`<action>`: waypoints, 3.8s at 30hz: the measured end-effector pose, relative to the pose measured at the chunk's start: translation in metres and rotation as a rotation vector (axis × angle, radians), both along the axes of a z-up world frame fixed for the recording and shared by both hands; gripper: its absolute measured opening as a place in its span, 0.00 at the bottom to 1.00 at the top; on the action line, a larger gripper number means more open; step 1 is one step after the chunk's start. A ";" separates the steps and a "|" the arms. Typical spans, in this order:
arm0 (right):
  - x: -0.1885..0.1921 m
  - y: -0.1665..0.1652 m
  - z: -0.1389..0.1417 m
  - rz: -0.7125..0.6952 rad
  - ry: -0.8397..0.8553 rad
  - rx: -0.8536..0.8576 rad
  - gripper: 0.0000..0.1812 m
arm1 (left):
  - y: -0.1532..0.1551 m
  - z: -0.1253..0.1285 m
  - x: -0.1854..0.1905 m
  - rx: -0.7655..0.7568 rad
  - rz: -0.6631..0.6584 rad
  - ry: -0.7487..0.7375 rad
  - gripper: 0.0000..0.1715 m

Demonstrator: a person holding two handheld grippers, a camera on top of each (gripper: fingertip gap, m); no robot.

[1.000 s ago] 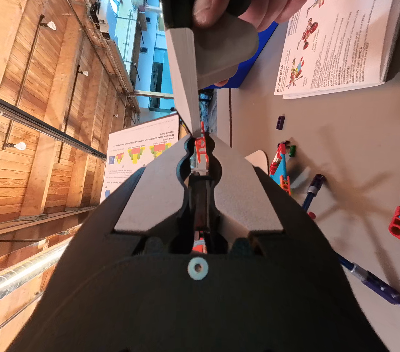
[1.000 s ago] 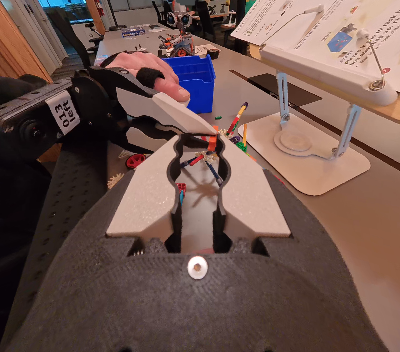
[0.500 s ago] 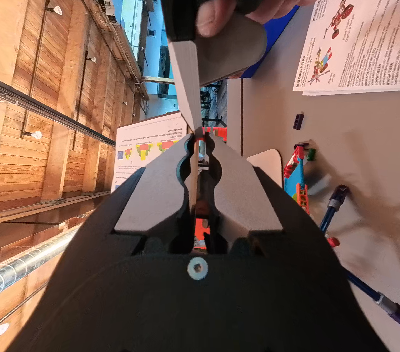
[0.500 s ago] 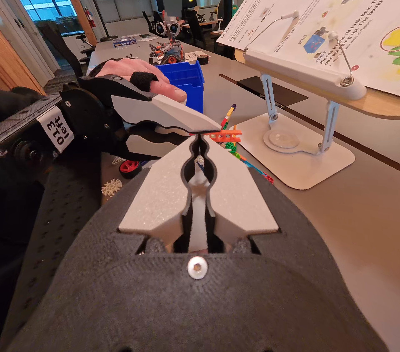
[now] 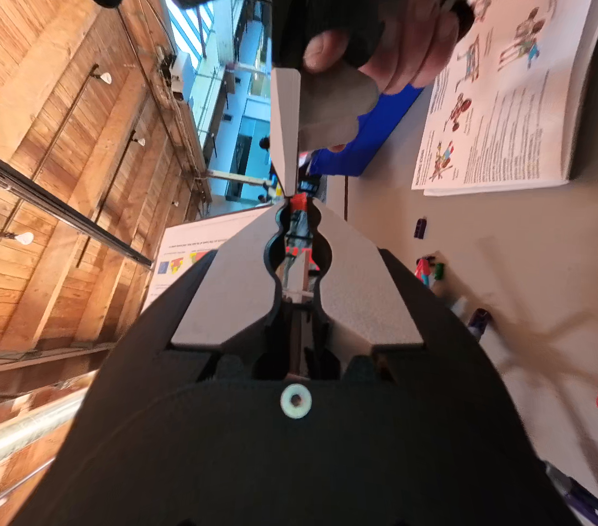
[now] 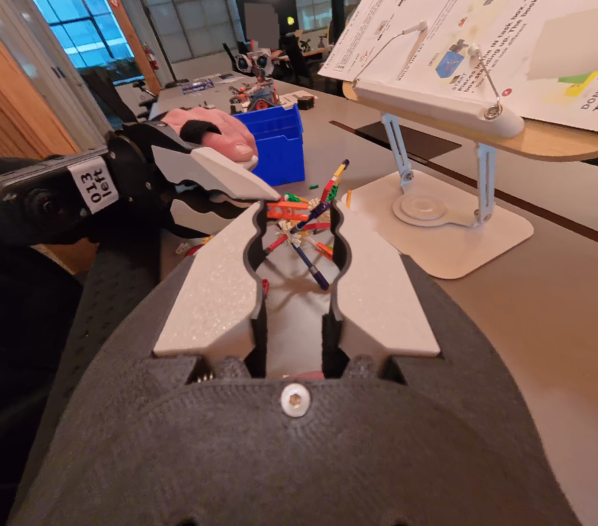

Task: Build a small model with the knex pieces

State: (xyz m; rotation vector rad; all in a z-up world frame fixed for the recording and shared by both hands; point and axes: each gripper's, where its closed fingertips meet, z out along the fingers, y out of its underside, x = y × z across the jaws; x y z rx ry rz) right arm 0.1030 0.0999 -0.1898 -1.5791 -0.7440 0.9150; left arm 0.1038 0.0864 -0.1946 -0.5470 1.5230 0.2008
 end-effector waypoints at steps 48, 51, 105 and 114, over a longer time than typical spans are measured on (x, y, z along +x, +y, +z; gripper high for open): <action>-0.032 -0.046 -0.059 0.240 -0.439 0.085 0.06 | -0.026 -0.064 -0.035 -0.244 -0.052 0.400 0.05; -0.032 -0.046 -0.061 0.239 -0.442 0.073 0.09 | -0.030 -0.072 -0.035 -0.246 -0.072 0.419 0.04; -0.036 -0.070 -0.169 0.363 -0.806 -0.333 0.08 | -0.057 -0.165 -0.113 -1.024 0.226 0.715 0.16; -0.037 -0.064 -0.159 0.337 -0.767 -0.291 0.06 | -0.057 -0.166 -0.105 -1.024 0.205 0.672 0.08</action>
